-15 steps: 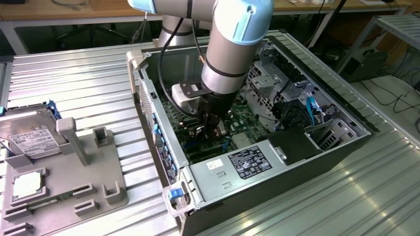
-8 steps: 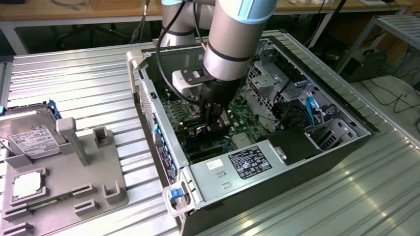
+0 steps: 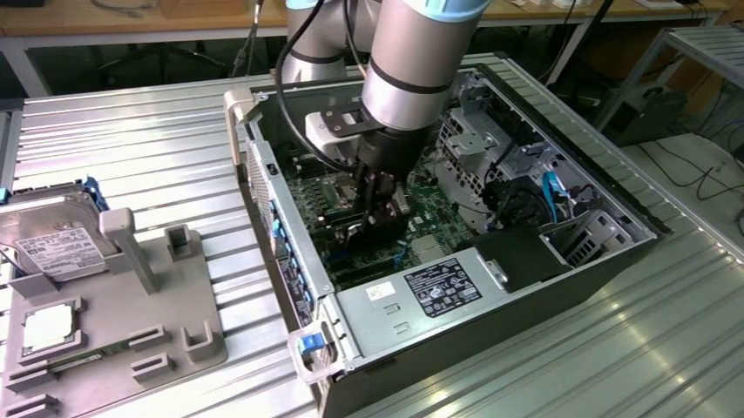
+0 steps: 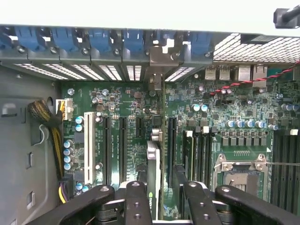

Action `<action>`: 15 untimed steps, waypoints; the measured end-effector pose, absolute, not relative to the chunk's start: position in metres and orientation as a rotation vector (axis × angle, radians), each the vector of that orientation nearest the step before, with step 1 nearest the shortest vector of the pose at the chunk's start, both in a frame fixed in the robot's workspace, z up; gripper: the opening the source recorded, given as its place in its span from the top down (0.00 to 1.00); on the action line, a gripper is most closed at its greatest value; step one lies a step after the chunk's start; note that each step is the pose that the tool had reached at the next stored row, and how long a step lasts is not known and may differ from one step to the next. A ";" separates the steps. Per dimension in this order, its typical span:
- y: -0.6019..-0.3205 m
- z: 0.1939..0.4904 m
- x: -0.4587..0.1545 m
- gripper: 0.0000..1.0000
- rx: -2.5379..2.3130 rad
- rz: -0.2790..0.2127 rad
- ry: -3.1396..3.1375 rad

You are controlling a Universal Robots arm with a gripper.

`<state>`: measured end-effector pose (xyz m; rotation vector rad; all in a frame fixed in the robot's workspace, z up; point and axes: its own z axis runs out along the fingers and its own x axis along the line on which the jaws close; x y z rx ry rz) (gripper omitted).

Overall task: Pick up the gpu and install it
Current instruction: 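Insert the gpu into the slot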

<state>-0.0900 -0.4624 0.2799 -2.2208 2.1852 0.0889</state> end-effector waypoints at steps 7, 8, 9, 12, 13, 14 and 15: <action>-0.462 0.281 -0.090 0.80 -2.220 0.088 2.185; -0.462 0.281 -0.090 0.86 -2.220 0.088 2.185; -0.462 0.281 -0.090 0.89 -2.220 0.088 2.185; -0.462 0.281 -0.090 0.89 -2.220 0.088 2.185; -0.462 0.281 -0.090 0.89 -2.220 0.088 2.185; -0.462 0.281 -0.090 0.89 -2.220 0.088 2.185; -0.462 0.281 -0.090 0.89 -2.220 0.088 2.185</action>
